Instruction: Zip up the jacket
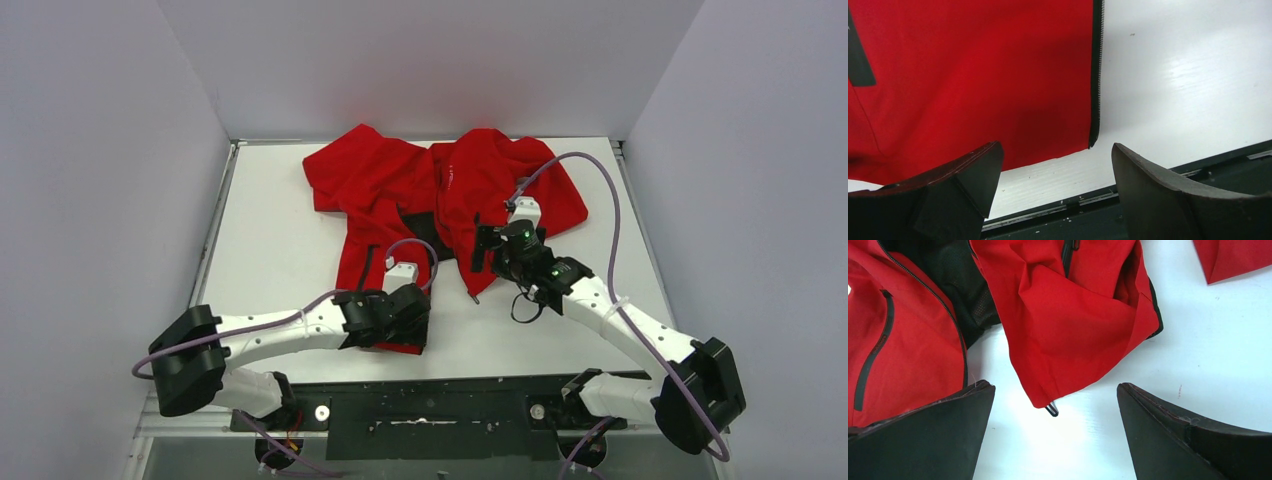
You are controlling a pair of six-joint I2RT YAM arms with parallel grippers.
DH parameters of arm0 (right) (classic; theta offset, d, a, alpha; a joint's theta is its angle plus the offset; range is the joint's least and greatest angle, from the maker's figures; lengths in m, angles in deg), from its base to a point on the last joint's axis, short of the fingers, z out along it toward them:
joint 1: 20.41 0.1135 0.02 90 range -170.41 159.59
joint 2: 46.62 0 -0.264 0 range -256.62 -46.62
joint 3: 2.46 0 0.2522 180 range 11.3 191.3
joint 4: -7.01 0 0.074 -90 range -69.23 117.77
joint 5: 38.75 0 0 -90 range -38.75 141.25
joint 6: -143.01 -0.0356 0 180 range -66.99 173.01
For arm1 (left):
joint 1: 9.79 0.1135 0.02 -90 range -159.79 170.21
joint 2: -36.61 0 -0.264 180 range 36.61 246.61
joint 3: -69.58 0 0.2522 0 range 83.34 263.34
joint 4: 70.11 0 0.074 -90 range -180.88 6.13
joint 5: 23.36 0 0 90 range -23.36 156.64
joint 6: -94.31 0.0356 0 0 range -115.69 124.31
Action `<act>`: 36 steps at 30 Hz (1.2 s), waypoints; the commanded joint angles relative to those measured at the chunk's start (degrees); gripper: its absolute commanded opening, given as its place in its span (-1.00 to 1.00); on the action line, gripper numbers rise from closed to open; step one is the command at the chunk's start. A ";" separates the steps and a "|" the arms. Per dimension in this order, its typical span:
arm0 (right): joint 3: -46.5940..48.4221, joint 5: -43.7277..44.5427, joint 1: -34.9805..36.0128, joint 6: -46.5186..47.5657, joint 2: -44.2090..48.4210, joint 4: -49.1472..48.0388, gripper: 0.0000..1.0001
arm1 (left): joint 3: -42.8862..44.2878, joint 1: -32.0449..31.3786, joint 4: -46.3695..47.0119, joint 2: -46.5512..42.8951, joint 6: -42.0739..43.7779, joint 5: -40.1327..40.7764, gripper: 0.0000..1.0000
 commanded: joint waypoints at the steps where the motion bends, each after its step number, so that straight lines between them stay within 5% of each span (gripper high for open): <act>1: -0.23 2.21 0.40 -0.15 2.80 -0.51 1.00 | 0.73 -1.24 -1.53 2.52 -3.98 2.68 0.61; 36: -2.35 2.19 0.48 -0.57 3.85 -1.32 1.00 | 2.87 -4.20 -0.95 11.62 -5.76 1.96 0.61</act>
